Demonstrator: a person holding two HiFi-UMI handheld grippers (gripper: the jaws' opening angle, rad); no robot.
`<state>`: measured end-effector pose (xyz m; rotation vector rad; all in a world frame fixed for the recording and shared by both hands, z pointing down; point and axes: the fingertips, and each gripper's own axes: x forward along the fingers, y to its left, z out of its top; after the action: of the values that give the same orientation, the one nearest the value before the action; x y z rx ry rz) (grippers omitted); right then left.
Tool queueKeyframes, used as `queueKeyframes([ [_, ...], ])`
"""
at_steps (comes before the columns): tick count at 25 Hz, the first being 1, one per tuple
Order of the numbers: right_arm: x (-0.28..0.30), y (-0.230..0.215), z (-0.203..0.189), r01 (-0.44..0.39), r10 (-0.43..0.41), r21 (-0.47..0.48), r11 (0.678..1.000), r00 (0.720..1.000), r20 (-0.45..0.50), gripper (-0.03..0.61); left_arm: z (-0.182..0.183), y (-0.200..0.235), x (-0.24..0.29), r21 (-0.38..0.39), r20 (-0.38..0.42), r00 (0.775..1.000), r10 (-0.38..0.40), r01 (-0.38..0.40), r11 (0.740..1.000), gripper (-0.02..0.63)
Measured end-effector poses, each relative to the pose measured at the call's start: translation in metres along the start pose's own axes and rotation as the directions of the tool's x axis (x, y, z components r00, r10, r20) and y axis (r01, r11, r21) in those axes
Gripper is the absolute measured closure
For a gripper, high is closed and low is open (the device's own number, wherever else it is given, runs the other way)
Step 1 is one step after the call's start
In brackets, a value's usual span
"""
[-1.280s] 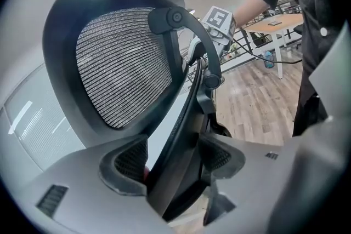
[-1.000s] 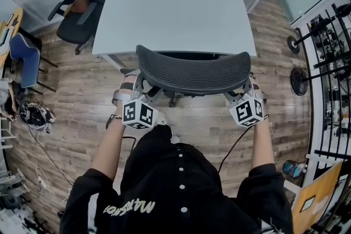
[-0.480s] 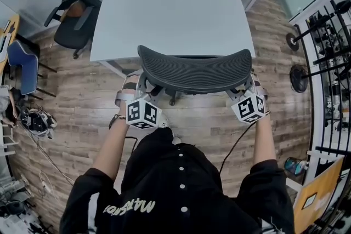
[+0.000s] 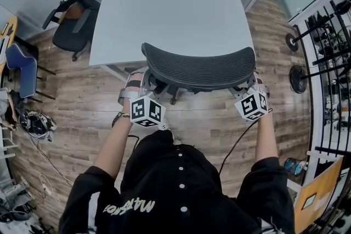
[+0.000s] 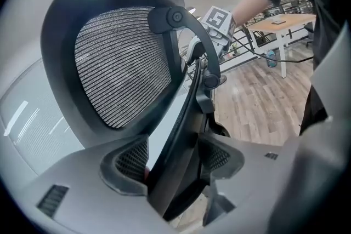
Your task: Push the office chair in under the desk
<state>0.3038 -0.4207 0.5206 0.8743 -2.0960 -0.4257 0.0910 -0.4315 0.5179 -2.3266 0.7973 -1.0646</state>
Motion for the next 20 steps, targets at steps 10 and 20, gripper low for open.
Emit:
queueKeyframes([
  [10, 0.012, -0.016, -0.003, 0.009, -0.009, 0.004, 1.000, 1.000, -0.008, 0.276, 0.000, 0.014, 0.015, 0.011, 0.009, 1.000, -0.014, 0.013, 1.000, 0.325],
  [20, 0.020, -0.027, -0.007, 0.015, -0.015, 0.004, 1.000, 1.000, -0.012, 0.273, 0.002, 0.021, 0.025, 0.025, 0.021, 1.000, -0.013, 0.012, 1.000, 0.336],
])
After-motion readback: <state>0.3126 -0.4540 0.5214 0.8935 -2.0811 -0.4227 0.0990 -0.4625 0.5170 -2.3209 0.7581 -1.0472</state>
